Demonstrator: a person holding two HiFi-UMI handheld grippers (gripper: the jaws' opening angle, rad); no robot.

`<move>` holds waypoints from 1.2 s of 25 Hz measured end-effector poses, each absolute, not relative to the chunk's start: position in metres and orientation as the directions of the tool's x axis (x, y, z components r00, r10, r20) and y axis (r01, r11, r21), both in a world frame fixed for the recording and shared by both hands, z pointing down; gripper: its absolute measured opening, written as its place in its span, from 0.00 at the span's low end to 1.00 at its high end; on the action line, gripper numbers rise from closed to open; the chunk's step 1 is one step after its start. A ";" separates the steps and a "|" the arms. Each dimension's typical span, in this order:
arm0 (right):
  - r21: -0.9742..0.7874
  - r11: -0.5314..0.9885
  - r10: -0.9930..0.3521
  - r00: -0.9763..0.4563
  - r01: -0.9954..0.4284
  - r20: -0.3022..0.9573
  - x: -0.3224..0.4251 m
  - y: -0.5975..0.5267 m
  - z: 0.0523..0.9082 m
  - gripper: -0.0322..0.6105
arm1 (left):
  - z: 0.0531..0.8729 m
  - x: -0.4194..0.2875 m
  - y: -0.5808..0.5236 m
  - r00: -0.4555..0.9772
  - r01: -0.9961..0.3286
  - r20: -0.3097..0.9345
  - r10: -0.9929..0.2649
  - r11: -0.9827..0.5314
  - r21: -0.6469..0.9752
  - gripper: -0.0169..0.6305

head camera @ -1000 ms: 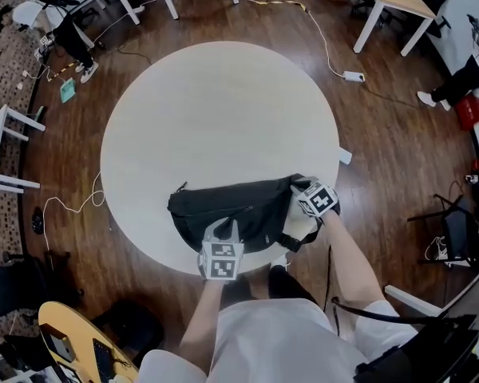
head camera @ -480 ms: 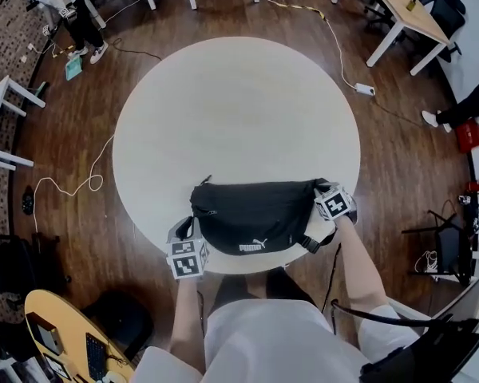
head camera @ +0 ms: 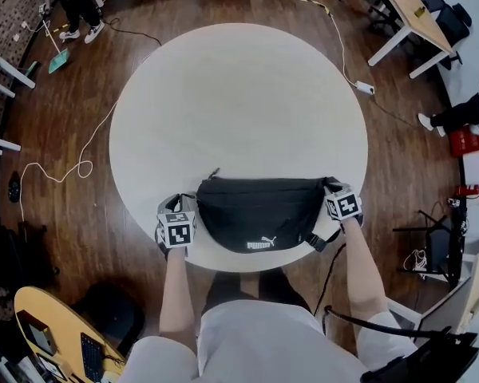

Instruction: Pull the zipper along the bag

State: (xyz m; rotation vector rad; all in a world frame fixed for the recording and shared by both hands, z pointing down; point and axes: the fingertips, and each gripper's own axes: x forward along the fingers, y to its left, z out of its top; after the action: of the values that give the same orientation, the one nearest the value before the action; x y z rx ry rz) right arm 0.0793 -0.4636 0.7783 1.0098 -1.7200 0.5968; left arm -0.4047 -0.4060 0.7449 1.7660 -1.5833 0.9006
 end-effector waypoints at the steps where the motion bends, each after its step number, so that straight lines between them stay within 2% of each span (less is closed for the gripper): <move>1: 0.076 0.522 -0.348 -0.131 -0.850 0.928 0.082 -0.465 0.777 0.05 | 0.750 -0.401 -0.412 0.064 -0.991 0.805 -0.590 -0.131 -0.017 0.09; 4: 0.111 0.526 -0.363 -0.104 -0.843 0.926 0.084 -0.468 0.779 0.05 | 0.756 -0.387 -0.421 0.090 -0.988 0.806 -0.585 -0.152 0.000 0.09; 8: 0.250 0.571 -0.475 -0.066 -0.781 0.878 0.067 -0.473 0.760 0.06 | 0.741 -0.387 -0.409 0.135 -0.990 0.792 -0.595 -0.052 0.130 0.13; 10: 0.267 0.473 -0.597 -0.083 -0.840 0.798 0.067 -0.481 0.724 0.06 | 0.727 -0.390 -0.401 0.144 -0.986 0.764 -0.629 -0.024 0.165 0.20; 13: 0.201 0.280 -0.775 -0.097 -0.939 0.625 0.083 -0.471 0.663 0.06 | 0.705 -0.372 -0.384 0.176 -0.974 0.699 -0.693 -0.020 0.226 0.24; 16: 0.113 0.268 -0.853 -0.181 -0.957 0.490 0.064 -0.427 0.620 0.07 | 0.666 -0.350 -0.361 0.195 -0.971 0.611 -0.767 -0.063 0.231 0.29; 20: 0.023 0.393 -0.868 -0.363 -0.919 0.339 0.014 -0.345 0.571 0.28 | 0.590 -0.300 -0.312 0.220 -0.965 0.414 -0.883 -0.135 0.223 0.36; 23: -0.043 0.473 -0.856 -0.470 -0.880 0.217 0.006 -0.270 0.540 0.41 | 0.540 -0.239 -0.256 0.246 -0.963 0.275 -0.930 -0.203 0.174 0.43; 27: -0.025 0.540 -0.840 -0.540 -0.842 0.051 0.028 -0.172 0.493 0.49 | 0.491 -0.160 -0.166 0.246 -0.967 0.185 -0.951 -0.229 0.111 0.44; 30: 0.051 0.567 -0.824 -0.567 -0.822 0.014 0.045 -0.115 0.464 0.54 | 0.462 -0.118 -0.102 0.233 -0.971 0.134 -0.963 -0.223 0.088 0.43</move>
State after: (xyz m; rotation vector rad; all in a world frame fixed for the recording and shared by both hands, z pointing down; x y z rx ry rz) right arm 0.0449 -0.1145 0.4636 1.4448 -2.7487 -0.0597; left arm -0.1185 -0.1025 0.4623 2.3426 -1.8542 0.0764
